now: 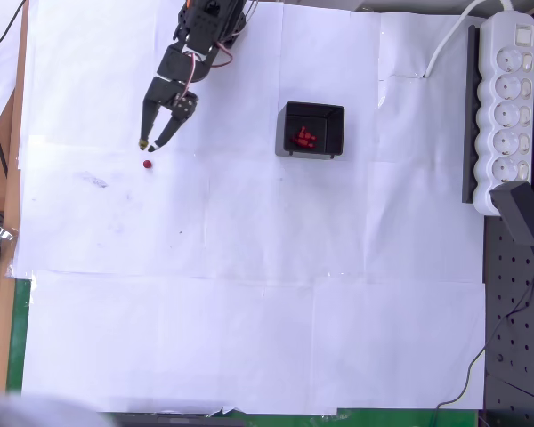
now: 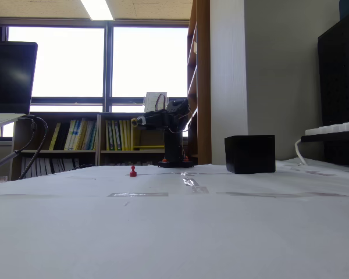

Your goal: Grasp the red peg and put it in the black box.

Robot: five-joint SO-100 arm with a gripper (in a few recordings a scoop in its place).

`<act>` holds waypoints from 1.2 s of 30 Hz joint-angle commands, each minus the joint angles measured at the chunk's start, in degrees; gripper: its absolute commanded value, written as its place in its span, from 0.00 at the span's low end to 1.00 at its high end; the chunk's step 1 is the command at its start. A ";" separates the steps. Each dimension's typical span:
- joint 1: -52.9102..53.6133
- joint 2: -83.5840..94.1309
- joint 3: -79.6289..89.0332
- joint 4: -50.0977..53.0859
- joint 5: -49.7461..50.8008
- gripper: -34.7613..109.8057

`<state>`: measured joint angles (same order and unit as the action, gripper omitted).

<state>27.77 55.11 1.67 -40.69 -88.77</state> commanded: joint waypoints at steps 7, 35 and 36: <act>4.57 19.60 -0.44 -10.72 -5.36 0.37; -2.64 43.24 15.73 -12.04 -7.12 0.53; -2.55 43.51 15.64 -12.66 -7.47 0.53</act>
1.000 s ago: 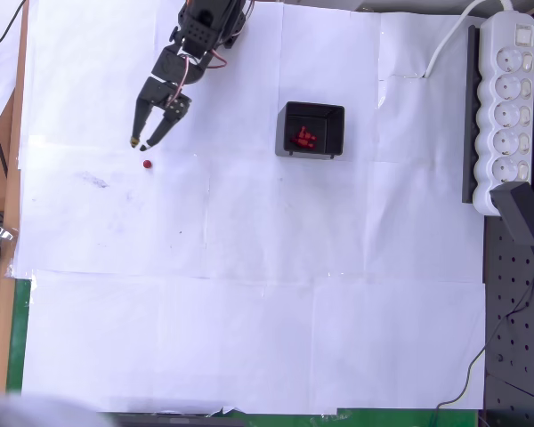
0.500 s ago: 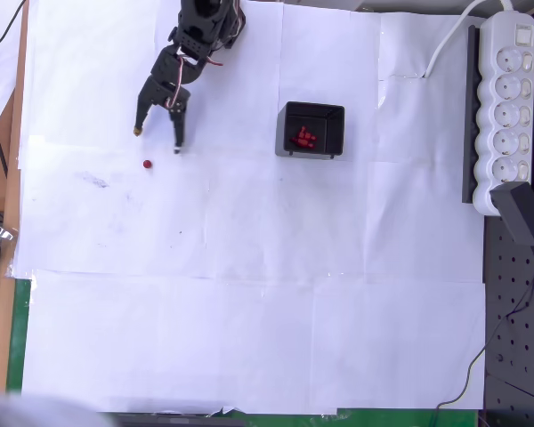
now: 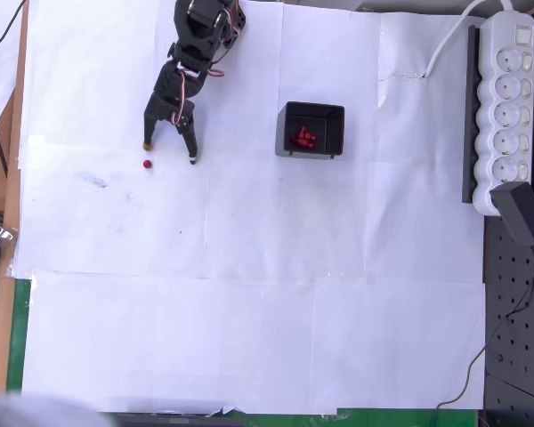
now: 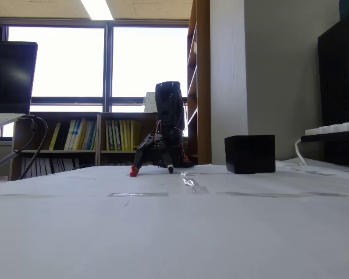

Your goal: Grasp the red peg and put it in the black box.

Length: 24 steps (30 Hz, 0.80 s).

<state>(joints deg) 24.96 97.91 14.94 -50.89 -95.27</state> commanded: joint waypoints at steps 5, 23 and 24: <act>1.41 2.46 2.20 -4.22 -2.11 0.53; 5.54 8.96 8.96 -2.90 -3.16 0.53; 5.63 9.40 9.40 -2.90 -3.25 0.53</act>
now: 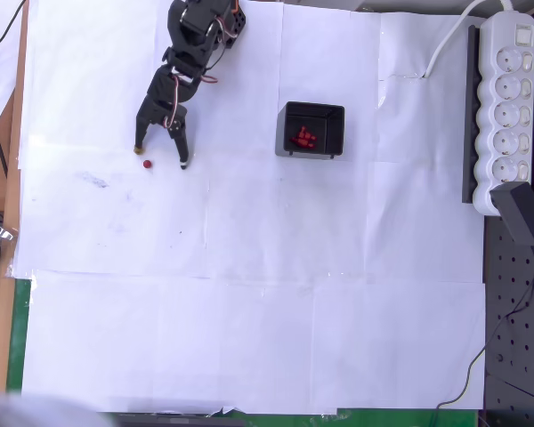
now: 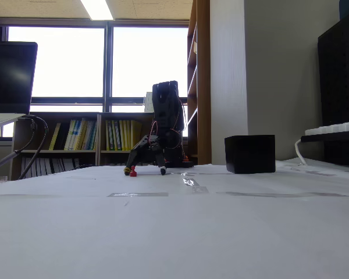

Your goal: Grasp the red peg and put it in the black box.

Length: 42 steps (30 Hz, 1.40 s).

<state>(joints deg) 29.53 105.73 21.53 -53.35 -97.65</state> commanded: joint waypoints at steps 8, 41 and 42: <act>1.67 3.08 3.52 -0.62 -1.23 0.53; 2.20 25.93 5.62 -37.27 2.20 0.52; 1.93 26.19 5.89 -37.71 2.46 0.52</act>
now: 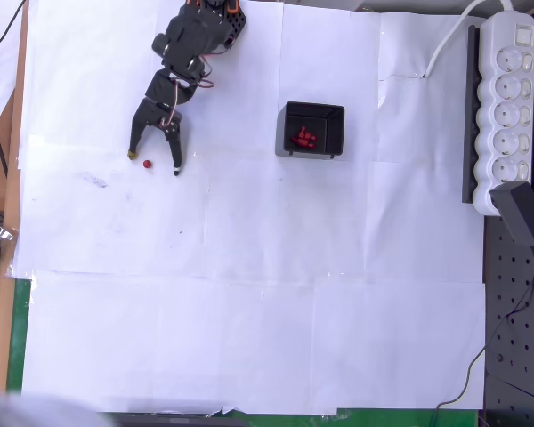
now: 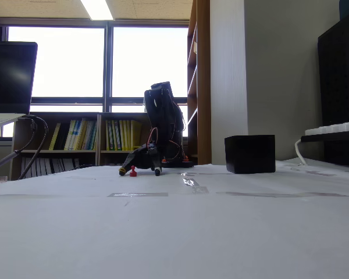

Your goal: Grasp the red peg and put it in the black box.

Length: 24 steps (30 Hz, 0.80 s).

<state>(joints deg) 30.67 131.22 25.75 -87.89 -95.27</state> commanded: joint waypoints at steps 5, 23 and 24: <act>0.53 0.97 2.11 -3.43 0.26 0.52; -1.32 -2.02 2.20 1.85 -0.70 0.52; -1.32 -2.02 2.11 2.11 -0.53 0.52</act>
<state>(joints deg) 28.83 132.01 28.12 -86.31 -95.45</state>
